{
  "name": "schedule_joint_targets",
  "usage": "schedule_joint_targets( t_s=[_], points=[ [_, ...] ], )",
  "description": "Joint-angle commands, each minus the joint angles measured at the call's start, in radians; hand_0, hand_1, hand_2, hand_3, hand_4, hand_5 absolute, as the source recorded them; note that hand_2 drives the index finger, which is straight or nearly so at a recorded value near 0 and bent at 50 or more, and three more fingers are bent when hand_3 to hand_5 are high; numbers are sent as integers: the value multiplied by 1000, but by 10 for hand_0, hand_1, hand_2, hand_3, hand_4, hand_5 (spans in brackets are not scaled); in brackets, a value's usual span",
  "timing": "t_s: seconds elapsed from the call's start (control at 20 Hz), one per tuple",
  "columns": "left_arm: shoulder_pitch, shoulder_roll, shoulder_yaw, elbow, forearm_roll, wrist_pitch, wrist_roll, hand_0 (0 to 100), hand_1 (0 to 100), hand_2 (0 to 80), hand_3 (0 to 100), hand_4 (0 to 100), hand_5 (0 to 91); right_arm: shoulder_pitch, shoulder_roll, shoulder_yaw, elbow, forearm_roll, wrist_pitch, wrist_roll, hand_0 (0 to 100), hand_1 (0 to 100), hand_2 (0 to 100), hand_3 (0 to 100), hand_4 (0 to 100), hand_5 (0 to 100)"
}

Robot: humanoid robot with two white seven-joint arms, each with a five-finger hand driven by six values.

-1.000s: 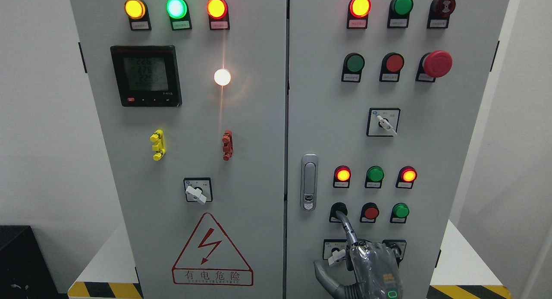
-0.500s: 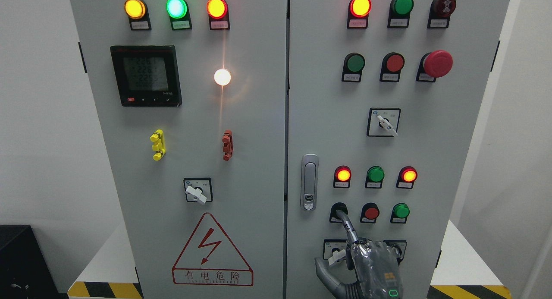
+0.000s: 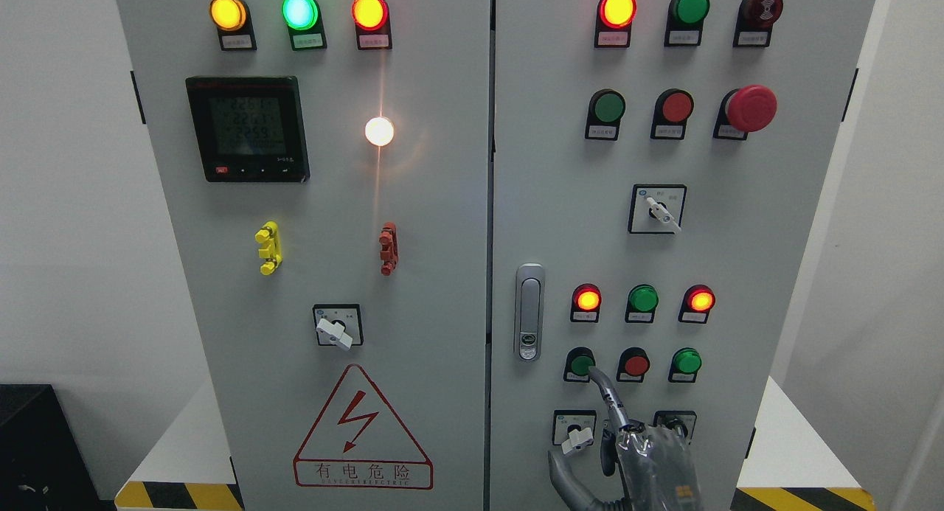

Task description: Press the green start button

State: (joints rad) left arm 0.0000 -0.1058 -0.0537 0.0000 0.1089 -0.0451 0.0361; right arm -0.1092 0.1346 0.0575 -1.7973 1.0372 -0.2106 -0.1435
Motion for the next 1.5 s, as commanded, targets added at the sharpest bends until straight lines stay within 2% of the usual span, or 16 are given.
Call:
schedule_joint_targets(
  t_s=[0.0,0.2,0.25,0.3,0.35,0.45,0.55,0.65,0.7,0.8,0.9,1.0,1.45],
  points=[
    [-23,0,0,-28,0,1,-1,120,556,0,0,0,0,83,0,28,-172,-141,5,1,403,253,0,847,847,914],
    [-23,0,0,-28,0,1,-1,120,556,0,0,0,0,146,0,50,-235,-259,11,1,309,221,0,659,694,738],
    [-23,0,0,-28,0,1,-1,120,556,0,0,0,0,157,0,51,-244,-288,16,1,278,215,0,576,626,673],
    [-23,0,0,-28,0,1,-1,120,556,0,0,0,0,169,0,51,-257,-321,22,1,265,217,0,576,627,674],
    [-23,0,0,-28,0,1,-1,120,556,0,0,0,0,174,0,53,-264,-366,26,2,137,207,0,447,511,536],
    [-23,0,0,-28,0,1,-1,120,556,0,0,0,0,184,0,65,-277,-463,36,31,3,198,0,365,404,436],
    [-23,0,0,-28,0,1,-1,120,556,0,0,0,0,192,0,74,-289,-561,77,47,0,178,0,267,291,324],
    [-23,0,0,-28,0,1,-1,120,556,0,0,0,0,192,0,81,-289,-632,91,56,0,151,0,196,187,205],
    [-23,0,0,-28,0,1,-1,120,556,0,0,0,0,194,0,81,-289,-655,91,61,0,135,0,134,103,105],
    [-23,0,0,-28,0,1,-1,120,556,0,0,0,0,192,0,81,-289,-700,92,73,0,111,0,91,51,35],
    [-23,0,0,-28,0,1,-1,120,556,0,0,0,0,192,0,81,-289,-721,100,79,0,94,0,37,0,0],
    [-23,0,0,-28,0,1,-1,120,556,0,0,0,0,192,0,81,-289,-730,109,82,0,83,0,4,0,0],
    [-23,0,0,-28,0,1,-1,120,556,0,0,0,0,192,0,81,-289,-795,131,87,0,49,0,0,0,0]
  ],
)
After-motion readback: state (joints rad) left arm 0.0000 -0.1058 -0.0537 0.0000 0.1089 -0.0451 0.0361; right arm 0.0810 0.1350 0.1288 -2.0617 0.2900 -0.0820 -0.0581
